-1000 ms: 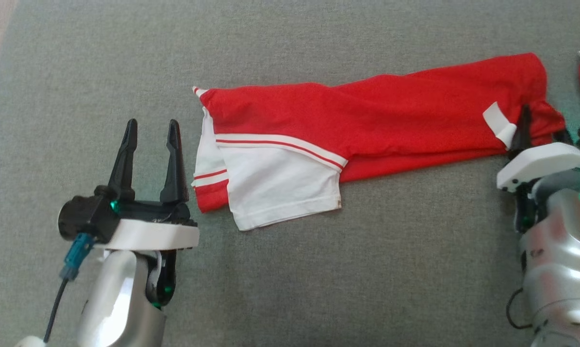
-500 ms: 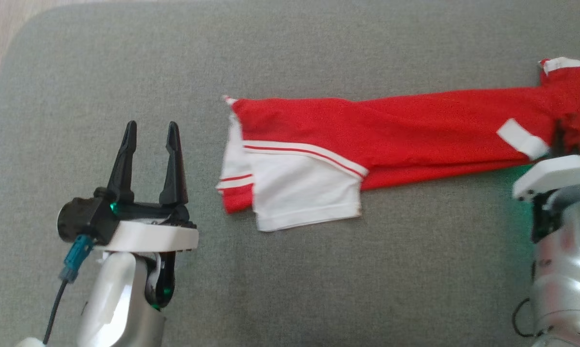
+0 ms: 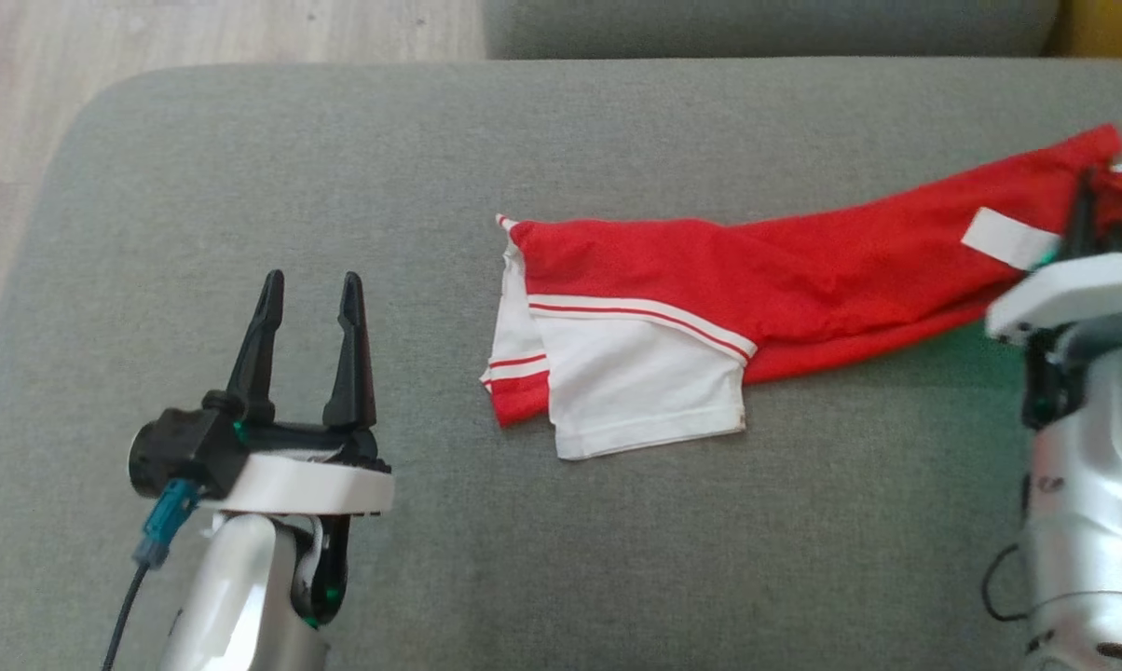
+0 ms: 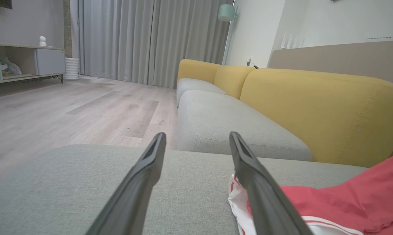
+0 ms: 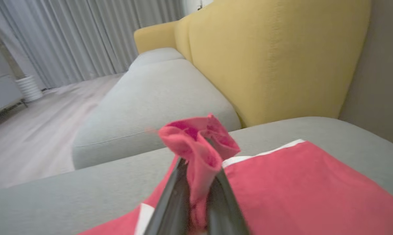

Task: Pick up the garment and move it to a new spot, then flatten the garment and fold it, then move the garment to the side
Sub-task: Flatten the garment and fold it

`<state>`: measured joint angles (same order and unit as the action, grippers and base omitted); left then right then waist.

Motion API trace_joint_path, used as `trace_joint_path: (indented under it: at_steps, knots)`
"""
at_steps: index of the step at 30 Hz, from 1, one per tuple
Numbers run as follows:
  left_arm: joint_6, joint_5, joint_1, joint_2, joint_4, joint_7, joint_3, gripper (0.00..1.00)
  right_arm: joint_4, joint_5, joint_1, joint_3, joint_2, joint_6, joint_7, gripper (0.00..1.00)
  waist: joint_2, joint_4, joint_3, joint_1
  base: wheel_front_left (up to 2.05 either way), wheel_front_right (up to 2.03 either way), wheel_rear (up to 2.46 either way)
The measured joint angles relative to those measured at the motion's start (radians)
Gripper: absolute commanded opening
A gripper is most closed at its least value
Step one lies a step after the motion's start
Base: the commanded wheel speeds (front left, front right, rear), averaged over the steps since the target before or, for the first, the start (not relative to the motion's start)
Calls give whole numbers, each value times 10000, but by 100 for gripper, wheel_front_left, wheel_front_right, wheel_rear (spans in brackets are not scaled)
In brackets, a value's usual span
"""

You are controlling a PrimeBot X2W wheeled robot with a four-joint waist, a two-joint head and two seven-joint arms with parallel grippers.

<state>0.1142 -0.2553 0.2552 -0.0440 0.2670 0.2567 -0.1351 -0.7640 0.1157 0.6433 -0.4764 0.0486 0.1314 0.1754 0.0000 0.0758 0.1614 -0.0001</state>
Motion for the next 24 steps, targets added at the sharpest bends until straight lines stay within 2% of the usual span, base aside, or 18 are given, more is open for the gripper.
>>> trace_joint_path:
  at_steps: [10, 15, 24]
  knots:
    - [-19, -2, -215, -2, 155, 0, -322, 100, 456, -3638, -192, 4901, 25, 0, -307, 0, 0, 693, -451, 0, 0, 0, 0]
    - [-56, -4, -215, 0, 213, 0, -665, 100, 564, -4893, -895, 7110, 50, 0, -384, 0, 0, 1192, -583, 0, 0, 0, 0]
    - [-178, -102, -212, 0, 219, 0, -888, 100, -33, -5971, -1219, 9542, 67, 0, -111, 0, 0, 1940, -458, 1, 0, 0, 0]
